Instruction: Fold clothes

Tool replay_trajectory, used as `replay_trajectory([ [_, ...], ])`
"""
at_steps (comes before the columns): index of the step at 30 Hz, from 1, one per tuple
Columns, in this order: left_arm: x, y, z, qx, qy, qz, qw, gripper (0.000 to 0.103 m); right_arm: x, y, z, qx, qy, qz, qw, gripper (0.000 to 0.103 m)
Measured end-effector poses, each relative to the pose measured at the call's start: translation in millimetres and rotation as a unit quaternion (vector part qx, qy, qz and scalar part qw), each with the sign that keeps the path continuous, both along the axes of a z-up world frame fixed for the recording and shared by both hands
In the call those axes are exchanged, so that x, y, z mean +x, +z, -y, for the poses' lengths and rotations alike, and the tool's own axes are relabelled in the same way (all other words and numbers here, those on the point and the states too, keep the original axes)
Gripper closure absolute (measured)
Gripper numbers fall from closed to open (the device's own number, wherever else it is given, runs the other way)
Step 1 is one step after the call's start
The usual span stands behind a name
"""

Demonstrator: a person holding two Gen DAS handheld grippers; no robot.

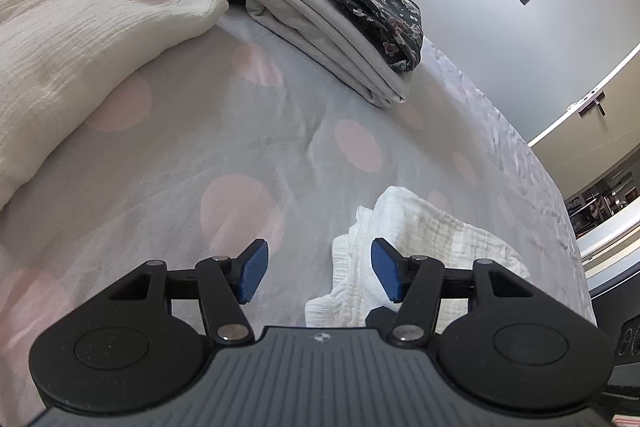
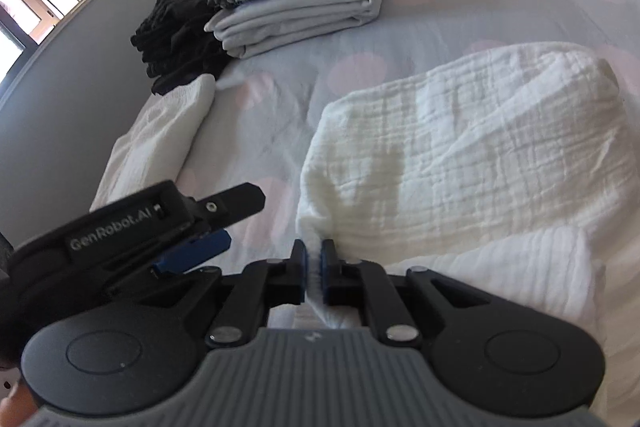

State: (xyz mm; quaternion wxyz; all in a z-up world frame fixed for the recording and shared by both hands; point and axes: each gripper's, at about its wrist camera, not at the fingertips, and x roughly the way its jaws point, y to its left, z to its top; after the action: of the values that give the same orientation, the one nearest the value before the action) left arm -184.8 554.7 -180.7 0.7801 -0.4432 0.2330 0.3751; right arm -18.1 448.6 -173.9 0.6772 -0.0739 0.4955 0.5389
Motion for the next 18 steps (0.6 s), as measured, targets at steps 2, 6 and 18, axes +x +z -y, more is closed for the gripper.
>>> replay_trajectory([
  [2, 0.8, 0.1, 0.9, -0.003, -0.008, 0.006, 1.0000, 0.036, -5.9, 8.0, 3.2, 0.003, 0.015, 0.024, 1.000, 0.088],
  [6, 1.2, 6.8, 6.1, 0.008, -0.017, 0.013, 0.9997, 0.036, -15.9, 36.6, 24.8, 0.022, 0.037, 0.068, 0.997, 0.061],
  [18, 18.9, 17.0, 32.3, 0.034, -0.074, -0.006, 0.9967, 0.036, 36.9, 55.0, 115.4, 0.051, -0.025, 0.093, 0.994, 0.051],
])
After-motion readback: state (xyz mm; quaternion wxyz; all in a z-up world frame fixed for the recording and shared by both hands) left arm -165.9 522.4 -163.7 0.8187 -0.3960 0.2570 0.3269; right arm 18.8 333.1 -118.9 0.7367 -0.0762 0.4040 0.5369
